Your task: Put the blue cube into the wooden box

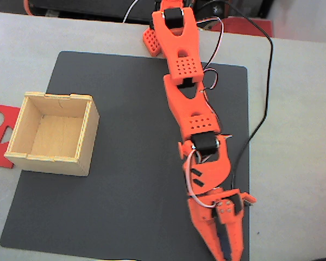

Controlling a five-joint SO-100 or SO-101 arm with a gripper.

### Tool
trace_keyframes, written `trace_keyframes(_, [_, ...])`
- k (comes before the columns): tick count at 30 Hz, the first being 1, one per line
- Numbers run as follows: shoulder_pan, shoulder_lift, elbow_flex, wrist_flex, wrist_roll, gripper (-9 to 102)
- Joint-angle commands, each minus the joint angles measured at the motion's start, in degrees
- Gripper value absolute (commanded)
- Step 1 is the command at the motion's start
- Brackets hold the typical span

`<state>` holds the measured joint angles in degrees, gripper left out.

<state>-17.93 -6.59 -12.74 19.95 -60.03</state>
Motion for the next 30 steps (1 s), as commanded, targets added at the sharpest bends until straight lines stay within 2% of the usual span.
trace_keyframes(1, [-0.53, -1.05, 0.88, -2.20, -4.04, 3])
trace_keyframes(3, [-0.79, -0.09, 0.62, 1.23, -4.04, 3])
trace_keyframes(7, [-0.18, 6.06, 0.62, 16.87, 2.55, 10])
trace_keyframes(10, [0.88, 8.61, 0.35, 25.31, 4.75, 14])
trace_keyframes(16, [1.85, 12.13, 0.35, 34.72, 15.38, 18])
trace_keyframes(20, [1.14, 14.94, 0.70, 42.19, 19.07, 21])
trace_keyframes(30, [0.53, 23.73, 0.26, 68.55, 24.43, 27])
